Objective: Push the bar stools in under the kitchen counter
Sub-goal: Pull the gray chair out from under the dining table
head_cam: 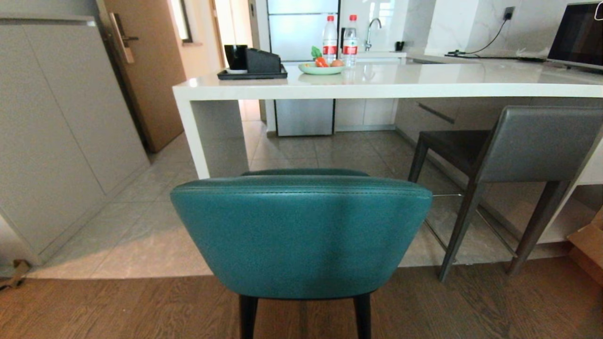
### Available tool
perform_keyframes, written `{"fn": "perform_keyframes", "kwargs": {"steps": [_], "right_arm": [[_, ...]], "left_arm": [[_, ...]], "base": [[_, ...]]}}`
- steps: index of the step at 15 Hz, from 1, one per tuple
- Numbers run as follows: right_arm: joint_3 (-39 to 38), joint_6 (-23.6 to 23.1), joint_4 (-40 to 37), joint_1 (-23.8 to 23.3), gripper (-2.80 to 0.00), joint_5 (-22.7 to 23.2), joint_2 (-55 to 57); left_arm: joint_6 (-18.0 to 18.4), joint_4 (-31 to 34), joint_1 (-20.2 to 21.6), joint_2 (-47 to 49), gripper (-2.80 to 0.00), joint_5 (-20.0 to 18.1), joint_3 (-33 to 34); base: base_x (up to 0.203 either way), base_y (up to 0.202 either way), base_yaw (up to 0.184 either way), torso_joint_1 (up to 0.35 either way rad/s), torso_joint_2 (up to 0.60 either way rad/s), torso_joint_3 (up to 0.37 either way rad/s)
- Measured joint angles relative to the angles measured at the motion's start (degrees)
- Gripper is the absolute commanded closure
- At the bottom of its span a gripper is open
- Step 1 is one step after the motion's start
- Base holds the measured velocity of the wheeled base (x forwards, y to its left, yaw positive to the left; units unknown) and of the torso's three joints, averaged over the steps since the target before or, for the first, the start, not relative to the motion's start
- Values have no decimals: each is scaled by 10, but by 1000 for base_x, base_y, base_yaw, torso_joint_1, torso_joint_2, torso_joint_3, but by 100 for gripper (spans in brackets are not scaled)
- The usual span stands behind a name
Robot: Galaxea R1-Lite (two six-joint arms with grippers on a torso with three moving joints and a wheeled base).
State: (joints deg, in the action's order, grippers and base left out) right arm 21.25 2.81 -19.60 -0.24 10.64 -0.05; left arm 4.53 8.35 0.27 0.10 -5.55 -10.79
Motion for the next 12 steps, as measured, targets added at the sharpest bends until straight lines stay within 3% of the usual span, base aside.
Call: {"fn": "perform_keyframes", "kwargs": {"steps": [3,6,9,12], "right_arm": [[-132,-37,127,0,0,-36,-1],[-202,-48,228,0,0,-77,-1],[-211,-54,196,1,0,-104,-1],[-213,-26,202,1,0,-107,-1]], "left_arm": [[10,-132,-1,-2,0,25,91],[4,-84,-1,-3,0,47,105],[1,-83,-1,-3,0,43,107],[0,-82,-2,-3,0,42,108]], "base": [[0,0,0,0,0,0],[0,0,0,0,0,0],[0,0,0,0,0,0],[0,0,0,0,0,0]]}}
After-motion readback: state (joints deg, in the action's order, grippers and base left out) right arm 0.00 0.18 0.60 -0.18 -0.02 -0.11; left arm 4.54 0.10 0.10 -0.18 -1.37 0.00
